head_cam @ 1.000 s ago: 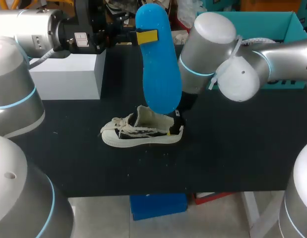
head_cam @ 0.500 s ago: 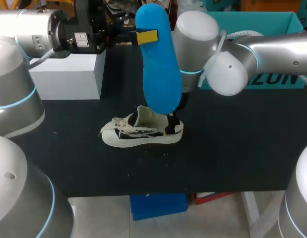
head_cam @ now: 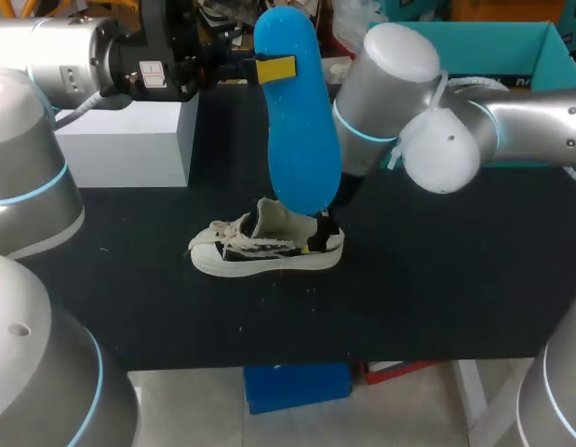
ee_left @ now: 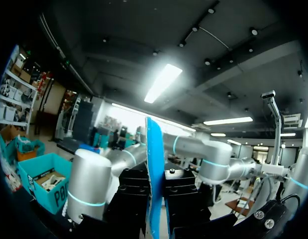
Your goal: Take the shoe out of the shoebox, open the shoe tongue, remove and reinsert the insole, then place the shoe into the shoebox
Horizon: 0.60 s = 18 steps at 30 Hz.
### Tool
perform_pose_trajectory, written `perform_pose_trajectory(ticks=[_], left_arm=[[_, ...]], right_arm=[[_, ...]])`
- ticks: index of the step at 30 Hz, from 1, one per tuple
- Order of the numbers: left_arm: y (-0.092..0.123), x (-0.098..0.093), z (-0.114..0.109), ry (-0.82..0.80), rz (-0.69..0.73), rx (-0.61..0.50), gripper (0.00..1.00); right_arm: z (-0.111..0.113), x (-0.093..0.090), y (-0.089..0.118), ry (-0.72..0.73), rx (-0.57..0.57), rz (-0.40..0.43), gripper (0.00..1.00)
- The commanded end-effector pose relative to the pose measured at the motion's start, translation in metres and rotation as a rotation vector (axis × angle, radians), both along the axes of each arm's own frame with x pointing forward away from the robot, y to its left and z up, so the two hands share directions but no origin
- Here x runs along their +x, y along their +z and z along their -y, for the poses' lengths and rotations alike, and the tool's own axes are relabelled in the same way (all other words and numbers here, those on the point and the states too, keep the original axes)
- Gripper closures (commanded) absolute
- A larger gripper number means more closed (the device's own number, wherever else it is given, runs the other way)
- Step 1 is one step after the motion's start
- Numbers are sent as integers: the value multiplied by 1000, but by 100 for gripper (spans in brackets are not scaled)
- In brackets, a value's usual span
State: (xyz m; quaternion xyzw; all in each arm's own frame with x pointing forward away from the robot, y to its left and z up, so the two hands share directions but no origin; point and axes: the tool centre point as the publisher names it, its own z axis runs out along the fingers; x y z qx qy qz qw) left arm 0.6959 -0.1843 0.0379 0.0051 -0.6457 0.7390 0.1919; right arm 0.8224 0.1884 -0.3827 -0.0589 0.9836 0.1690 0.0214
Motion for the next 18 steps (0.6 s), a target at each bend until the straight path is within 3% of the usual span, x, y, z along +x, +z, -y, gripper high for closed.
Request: perform_pose_trajectory(ticks=[1,13,18], left_arm=[[-1,-1,0,1,0,3,100],[-1,-1,0,1,0,3,100],[-1,-1,0,1,0,3,100]], right_arm=[[14,-5,-1,6,157,2,0],[11,-1,-10,-13,337,-19,0],[13,0,-23,-49,409,-22,0]])
